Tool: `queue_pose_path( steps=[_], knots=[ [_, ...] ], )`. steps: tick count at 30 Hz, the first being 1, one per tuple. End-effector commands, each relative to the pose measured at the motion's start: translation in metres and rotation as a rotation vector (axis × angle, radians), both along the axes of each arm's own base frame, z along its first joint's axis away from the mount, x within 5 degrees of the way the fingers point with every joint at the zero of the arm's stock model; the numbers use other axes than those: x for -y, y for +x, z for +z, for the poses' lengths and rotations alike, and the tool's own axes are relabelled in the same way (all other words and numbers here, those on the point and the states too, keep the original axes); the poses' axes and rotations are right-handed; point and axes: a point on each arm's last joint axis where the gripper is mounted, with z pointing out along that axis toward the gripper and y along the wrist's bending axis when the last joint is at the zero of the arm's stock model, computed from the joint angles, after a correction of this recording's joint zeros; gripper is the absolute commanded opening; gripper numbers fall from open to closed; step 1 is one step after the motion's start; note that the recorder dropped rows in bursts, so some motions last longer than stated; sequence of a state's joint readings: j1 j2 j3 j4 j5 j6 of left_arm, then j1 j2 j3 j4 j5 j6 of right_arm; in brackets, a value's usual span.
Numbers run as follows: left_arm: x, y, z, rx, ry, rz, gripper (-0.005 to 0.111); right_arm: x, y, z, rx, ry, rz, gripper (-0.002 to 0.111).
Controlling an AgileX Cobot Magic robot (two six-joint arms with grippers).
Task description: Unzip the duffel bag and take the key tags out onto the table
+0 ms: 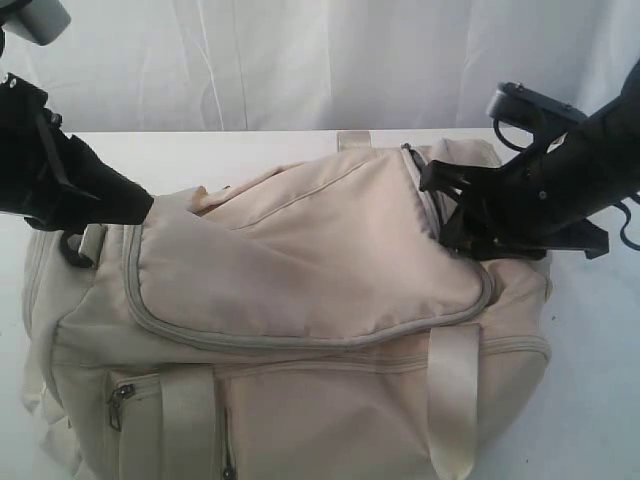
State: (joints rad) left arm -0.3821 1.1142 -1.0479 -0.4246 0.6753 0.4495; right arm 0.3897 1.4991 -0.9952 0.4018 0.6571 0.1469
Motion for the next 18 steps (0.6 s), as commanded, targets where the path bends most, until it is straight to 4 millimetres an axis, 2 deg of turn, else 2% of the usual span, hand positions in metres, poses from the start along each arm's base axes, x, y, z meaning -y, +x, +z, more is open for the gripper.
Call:
queue_pose_path(
  steps=[1,6,13,18],
  knots=[
    [0.000,-0.004,-0.001,-0.021,-0.014,-0.006,0.045,-0.001,0.002,-0.001,0.001,0.002,0.011,0.022],
    [0.000,-0.004,-0.001,-0.021,-0.014,-0.006,0.045,-0.001,0.001,0.007,0.050,-0.011,0.060,0.001],
    [0.001,-0.004,-0.001,-0.022,-0.018,-0.006,0.045,0.007,-0.015,0.030,0.097,-0.041,0.113,0.000],
    [0.001,-0.004,-0.001,-0.022,-0.018,-0.006,0.045,0.010,-0.024,0.031,0.036,-0.073,0.150,0.000]
  ],
)
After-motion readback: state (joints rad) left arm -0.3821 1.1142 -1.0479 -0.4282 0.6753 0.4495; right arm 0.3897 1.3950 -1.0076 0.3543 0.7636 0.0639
